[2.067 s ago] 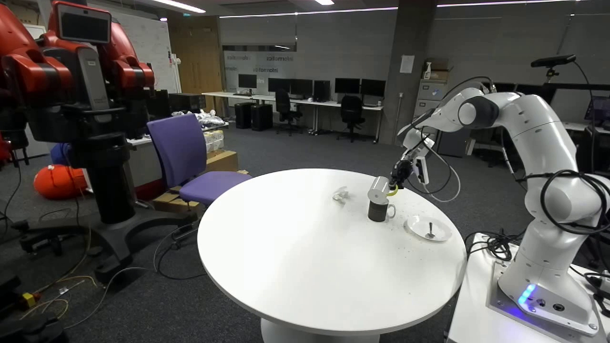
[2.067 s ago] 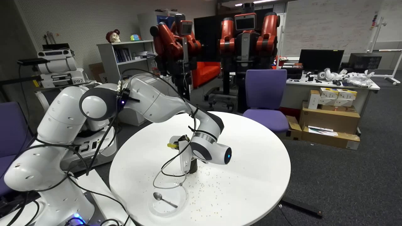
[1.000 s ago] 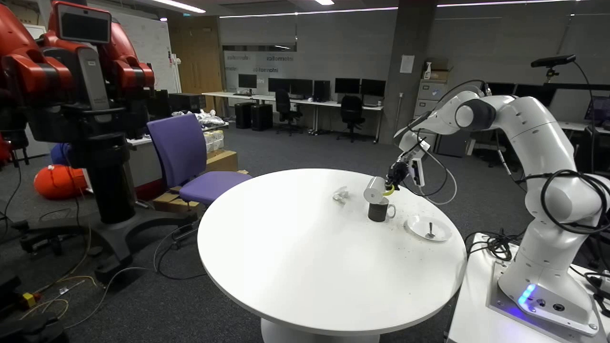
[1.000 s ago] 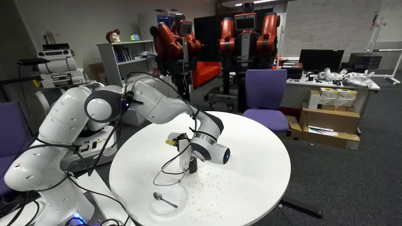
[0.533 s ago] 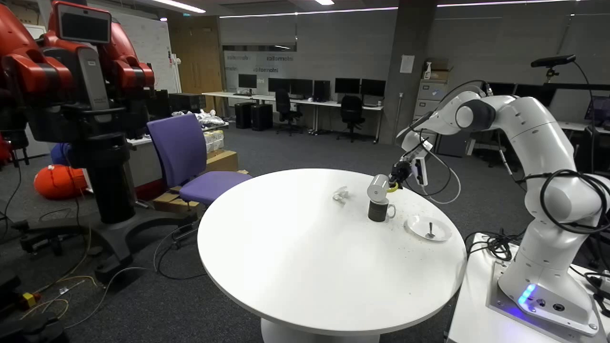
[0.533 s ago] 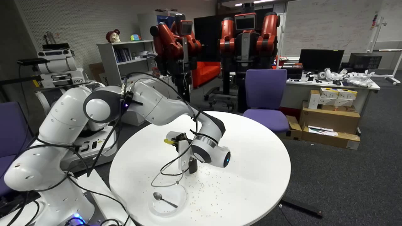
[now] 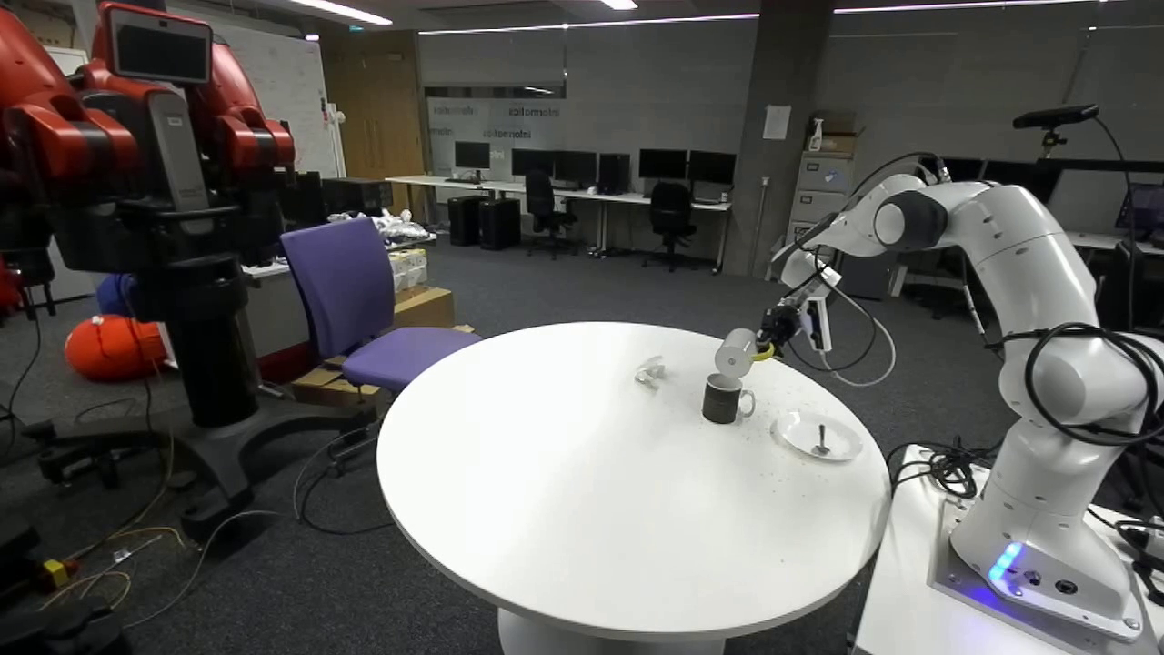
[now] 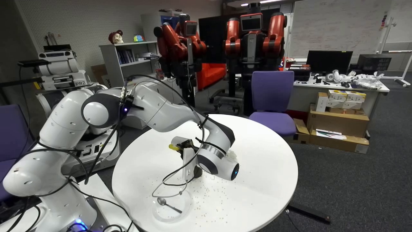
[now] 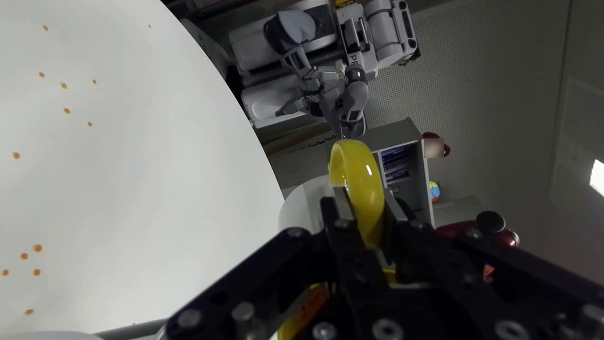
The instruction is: Pour the liquid from the mug on the left into the mug on the right.
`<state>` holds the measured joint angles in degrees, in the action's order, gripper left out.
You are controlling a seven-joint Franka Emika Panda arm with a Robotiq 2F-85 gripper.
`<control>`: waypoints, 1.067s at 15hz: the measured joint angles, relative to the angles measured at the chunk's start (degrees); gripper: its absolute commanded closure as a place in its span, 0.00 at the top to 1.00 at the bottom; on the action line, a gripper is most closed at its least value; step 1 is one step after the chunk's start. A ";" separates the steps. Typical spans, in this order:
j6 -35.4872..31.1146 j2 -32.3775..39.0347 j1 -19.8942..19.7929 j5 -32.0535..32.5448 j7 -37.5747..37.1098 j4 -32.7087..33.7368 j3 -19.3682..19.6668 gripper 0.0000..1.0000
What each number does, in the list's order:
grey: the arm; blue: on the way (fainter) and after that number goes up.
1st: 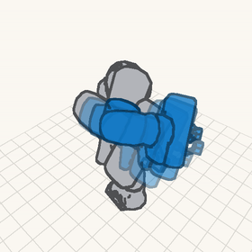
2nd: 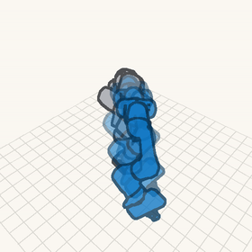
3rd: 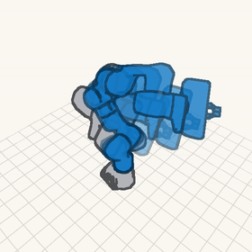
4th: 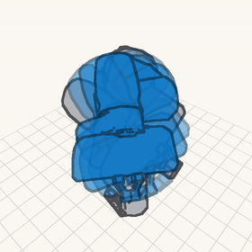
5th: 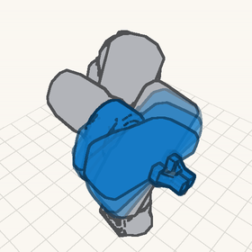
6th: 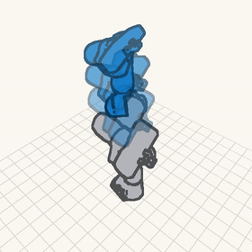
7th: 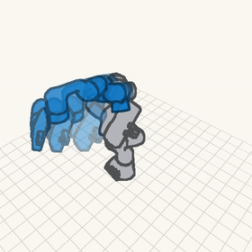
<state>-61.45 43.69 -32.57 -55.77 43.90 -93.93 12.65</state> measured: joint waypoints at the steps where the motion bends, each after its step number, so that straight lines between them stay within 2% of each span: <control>1: 0.00 0.05 -0.26 0.00 0.00 0.00 0.03 0.05; 16: 0.00 2.30 0.83 -0.85 0.00 0.27 -1.27 0.05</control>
<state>-61.45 45.98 -31.74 -56.62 43.90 -93.66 11.38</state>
